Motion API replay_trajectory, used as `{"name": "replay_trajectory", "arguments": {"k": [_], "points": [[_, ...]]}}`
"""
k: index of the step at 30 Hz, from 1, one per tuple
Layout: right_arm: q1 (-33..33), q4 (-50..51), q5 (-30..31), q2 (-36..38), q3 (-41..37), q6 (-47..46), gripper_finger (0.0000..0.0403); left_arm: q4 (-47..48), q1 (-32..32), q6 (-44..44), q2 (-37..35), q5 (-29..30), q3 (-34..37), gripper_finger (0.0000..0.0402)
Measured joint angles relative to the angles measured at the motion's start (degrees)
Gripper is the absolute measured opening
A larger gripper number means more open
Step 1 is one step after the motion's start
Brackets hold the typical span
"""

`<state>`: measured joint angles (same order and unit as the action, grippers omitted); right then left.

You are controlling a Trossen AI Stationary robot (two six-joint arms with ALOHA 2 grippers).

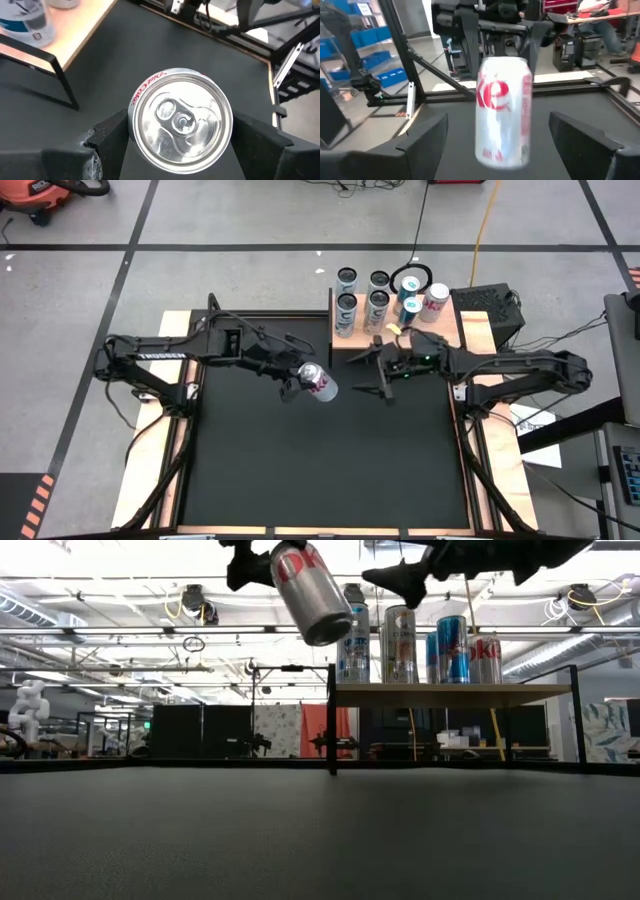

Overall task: Place canned beverage on shelf
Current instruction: Put the red-silver soda can on the shelf aligned with the other red-silver soda can

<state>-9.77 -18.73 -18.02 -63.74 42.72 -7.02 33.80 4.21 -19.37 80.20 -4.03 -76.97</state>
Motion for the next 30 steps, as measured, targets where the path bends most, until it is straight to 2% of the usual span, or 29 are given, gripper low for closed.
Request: {"name": "replay_trajectory", "arguments": {"k": [5, 10, 20, 30], "points": [[1.9, -7.1, 0.7, -5.7, 0.0, -3.0, 0.0325, 0.2, -1.4, 0.3, 2.3, 0.0, 0.0, 0.0293], [3.0, -8.1, 6.1, -9.2, 0.0, -2.4, 0.0325, 0.0, -2.2, 1.0, 4.5, 0.0, 0.0, 0.0293], [4.0, -9.8, 5.9, -13.6, 0.0, -5.7, 0.0325, -3.5, -2.6, 2.2, 5.0, 0.0, 0.0, 0.0293], [6.5, -18.4, 5.8, -19.4, 0.0, -5.4, 0.0325, -4.0, -2.7, 3.2, 5.0, 0.1, 0.0, 0.0293]]}}
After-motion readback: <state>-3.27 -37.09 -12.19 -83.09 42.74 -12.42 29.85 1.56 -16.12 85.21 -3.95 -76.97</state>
